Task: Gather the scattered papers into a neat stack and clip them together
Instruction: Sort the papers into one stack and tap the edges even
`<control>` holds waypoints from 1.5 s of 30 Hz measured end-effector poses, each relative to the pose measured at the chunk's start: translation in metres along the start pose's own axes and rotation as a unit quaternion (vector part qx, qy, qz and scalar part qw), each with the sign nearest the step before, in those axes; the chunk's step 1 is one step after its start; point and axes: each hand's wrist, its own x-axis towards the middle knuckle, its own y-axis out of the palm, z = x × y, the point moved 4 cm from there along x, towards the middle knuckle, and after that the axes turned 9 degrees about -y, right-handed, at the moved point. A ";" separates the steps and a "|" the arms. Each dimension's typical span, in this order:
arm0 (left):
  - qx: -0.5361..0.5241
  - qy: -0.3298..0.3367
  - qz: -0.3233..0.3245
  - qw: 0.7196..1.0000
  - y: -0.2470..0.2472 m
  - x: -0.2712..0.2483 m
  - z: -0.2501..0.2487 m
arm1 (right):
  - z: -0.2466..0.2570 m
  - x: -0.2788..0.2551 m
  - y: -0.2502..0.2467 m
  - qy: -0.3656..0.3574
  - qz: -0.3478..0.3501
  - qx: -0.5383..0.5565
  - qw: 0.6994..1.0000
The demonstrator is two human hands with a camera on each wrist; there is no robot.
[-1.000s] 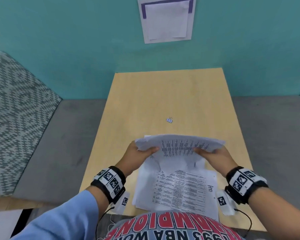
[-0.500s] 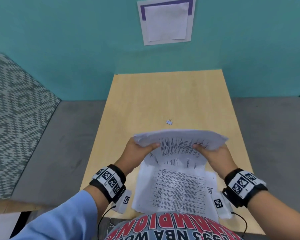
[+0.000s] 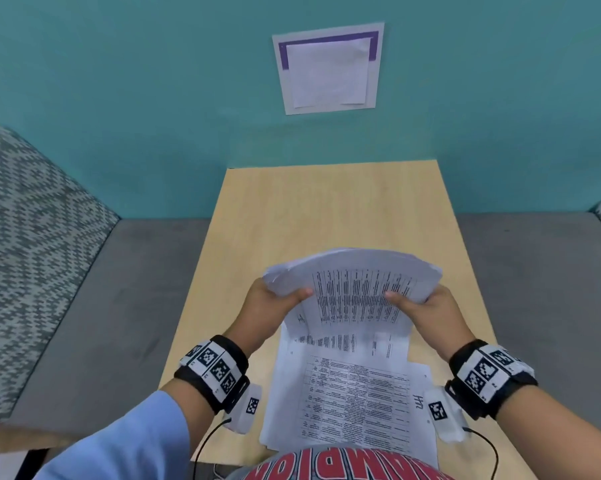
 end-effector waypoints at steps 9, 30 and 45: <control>0.043 0.003 0.021 0.999 -0.001 -0.002 0.002 | -0.006 -0.006 0.001 -0.018 0.008 0.005 1.000; 0.485 0.110 0.056 0.866 -0.001 -0.001 -0.094 | -0.008 -0.002 -0.031 0.061 -0.075 -0.151 0.984; 0.163 -0.087 0.091 0.979 -0.031 0.001 0.040 | -0.033 -0.031 -0.026 0.058 0.012 0.025 0.998</control>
